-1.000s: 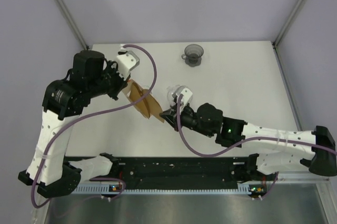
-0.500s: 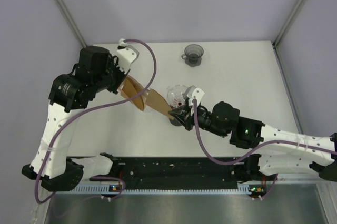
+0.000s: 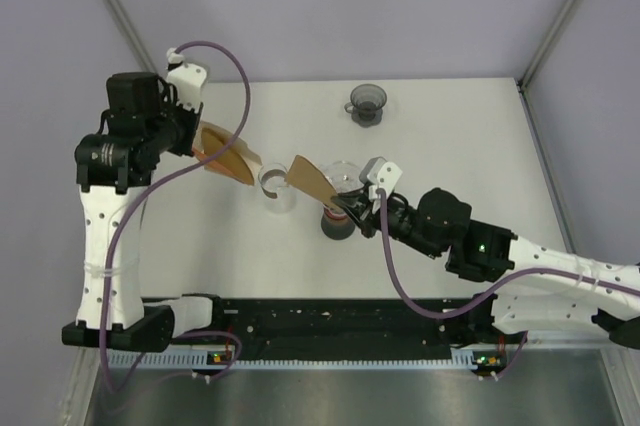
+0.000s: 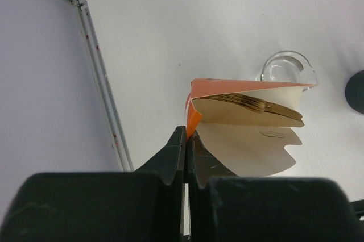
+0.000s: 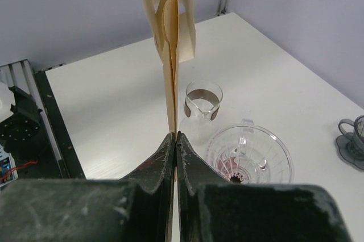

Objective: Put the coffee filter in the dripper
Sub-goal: Pick up the coffee filter from the coffee filter holder, then place the coffee filter holder at the center of the board.

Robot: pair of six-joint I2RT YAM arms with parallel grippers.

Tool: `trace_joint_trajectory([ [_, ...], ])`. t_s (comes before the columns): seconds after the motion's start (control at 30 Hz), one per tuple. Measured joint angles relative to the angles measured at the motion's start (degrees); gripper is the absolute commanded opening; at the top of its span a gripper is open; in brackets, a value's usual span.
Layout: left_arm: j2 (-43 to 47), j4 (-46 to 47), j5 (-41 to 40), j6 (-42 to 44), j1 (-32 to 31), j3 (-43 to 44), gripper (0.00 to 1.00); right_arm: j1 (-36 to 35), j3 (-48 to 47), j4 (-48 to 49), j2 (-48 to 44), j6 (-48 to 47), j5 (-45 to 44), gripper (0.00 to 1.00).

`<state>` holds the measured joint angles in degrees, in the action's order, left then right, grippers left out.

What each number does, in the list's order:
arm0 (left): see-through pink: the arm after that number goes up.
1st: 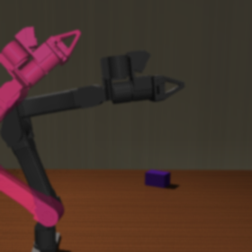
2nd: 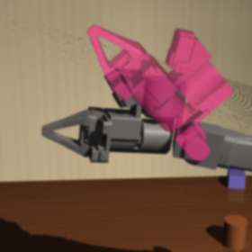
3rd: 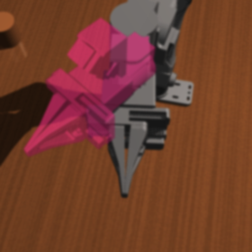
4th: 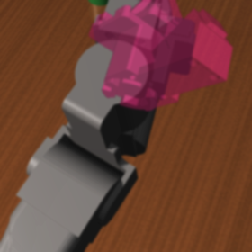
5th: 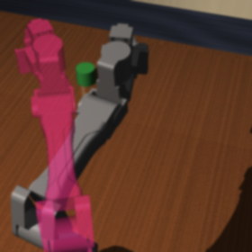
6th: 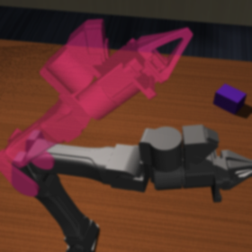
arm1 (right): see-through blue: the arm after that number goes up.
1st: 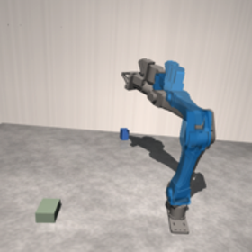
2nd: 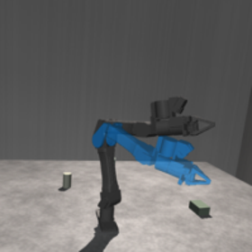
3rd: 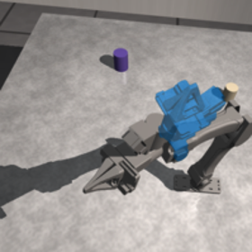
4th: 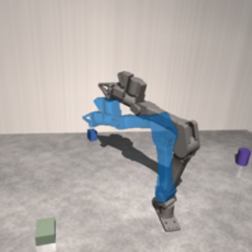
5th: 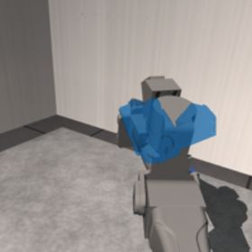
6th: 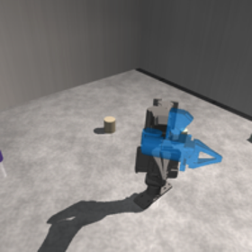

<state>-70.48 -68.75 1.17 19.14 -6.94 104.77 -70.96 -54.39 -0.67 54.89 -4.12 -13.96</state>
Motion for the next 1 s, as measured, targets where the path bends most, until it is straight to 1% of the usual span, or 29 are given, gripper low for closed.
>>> trace_joint_trajectory([
  [0.17,-3.15,6.16,5.66,-2.19,9.94,-2.64,0.0,1.07,0.0,-0.2,-0.68,-0.48,-0.2,0.0],
  [0.27,-6.14,10.97,8.85,-3.82,14.93,-6.54,0.0,1.49,0.0,-0.2,-0.76,-1.05,-0.13,0.0],
  [0.4,-11.28,18.53,12.66,-5.64,19.54,-13.09,0.0,1.73,-0.04,-0.24,-0.76,-2.34,0.5,0.0],
  [0.53,-15.98,23.76,14.43,-5.86,20.52,-19.89,0.0,1.77,-0.22,-0.24,-0.76,-3.19,1.27,0.0],
  [0.67,-19.17,27.89,14.45,-5.68,20.44,-23.98,0.0,1.77,-1.22,-0.37,-0.46,-3.67,2.01,0.0],
  [0.8,-19.43,33.05,14.82,-5.05,20.46,-28.13,0.0,1.77,-1.68,-0.24,-0.07,-3.85,2.69,0.0],
  [0.93,-19.45,36.06,15.72,-3.91,20.46,-31.71,0.0,1.77,-1.68,-0.28,0.24,-3.85,3.08,0.0],
  [0.97,-19.45,36.83,15.96,-3.52,20.46,-32.54,0.01,1.77,-1.68,-0.28,0.31,-3.85,3.21,0.0],
  [1.0,-19.45,37.46,16.06,-3.15,20.46,-32.92,0.08,1.77,-1.68,-0.28,0.35,-3.85,3.3,0.0],
])
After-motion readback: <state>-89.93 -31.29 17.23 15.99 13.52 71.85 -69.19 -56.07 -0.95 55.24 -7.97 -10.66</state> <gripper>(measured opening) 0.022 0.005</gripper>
